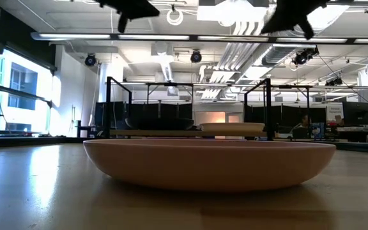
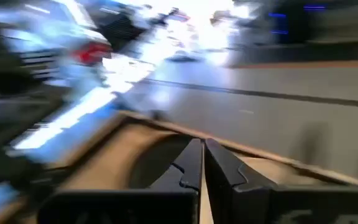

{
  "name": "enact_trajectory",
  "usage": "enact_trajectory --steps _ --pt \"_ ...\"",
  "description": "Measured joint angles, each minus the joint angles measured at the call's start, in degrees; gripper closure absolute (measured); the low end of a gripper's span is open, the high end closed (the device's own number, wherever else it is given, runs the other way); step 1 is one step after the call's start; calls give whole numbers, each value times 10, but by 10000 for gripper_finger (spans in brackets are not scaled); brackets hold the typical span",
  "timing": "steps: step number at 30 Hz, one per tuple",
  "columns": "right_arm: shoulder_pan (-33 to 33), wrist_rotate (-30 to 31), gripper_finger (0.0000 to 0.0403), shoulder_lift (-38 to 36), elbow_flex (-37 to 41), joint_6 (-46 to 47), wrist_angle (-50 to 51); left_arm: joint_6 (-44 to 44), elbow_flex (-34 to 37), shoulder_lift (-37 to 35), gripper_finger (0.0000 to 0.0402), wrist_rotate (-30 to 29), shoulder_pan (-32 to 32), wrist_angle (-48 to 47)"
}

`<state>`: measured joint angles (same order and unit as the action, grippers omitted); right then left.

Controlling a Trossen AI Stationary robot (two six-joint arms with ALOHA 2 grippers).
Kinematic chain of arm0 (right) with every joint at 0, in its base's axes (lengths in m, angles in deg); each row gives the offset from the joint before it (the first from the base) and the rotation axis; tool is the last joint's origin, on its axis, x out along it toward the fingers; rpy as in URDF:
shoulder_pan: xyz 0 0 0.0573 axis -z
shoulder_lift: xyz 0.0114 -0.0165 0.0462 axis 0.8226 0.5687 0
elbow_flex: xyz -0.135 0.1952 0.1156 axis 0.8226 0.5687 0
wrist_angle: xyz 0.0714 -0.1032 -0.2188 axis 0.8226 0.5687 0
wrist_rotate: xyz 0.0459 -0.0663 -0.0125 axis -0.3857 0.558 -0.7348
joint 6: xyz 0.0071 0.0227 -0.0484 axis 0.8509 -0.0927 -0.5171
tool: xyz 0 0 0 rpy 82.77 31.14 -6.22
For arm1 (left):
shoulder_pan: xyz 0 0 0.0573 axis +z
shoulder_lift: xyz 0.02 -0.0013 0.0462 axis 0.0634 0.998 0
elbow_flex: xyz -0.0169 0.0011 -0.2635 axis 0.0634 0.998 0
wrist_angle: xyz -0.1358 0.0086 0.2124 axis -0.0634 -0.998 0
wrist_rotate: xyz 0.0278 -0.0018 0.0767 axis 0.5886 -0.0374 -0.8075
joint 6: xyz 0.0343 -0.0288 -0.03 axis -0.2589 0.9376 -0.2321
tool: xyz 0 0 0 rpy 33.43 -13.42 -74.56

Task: Place and stack plates onto a shelf
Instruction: Adjust the white plate on the shelf

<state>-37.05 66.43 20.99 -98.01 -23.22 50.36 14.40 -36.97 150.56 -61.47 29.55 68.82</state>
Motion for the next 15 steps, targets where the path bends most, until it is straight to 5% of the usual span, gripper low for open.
enact_trajectory --steps 4,7,12,15 --pt "116 -1 403 24 -50 8 148 43 91 -92 401 -19 -25 77" --pt "224 -61 403 42 -25 35 200 67 126 -143 401 -58 -33 87" --pt "371 -317 403 77 103 86 72 86 146 -192 401 -76 -33 90" --pt "411 -381 403 105 170 150 -18 86 146 -204 401 -76 -33 86"
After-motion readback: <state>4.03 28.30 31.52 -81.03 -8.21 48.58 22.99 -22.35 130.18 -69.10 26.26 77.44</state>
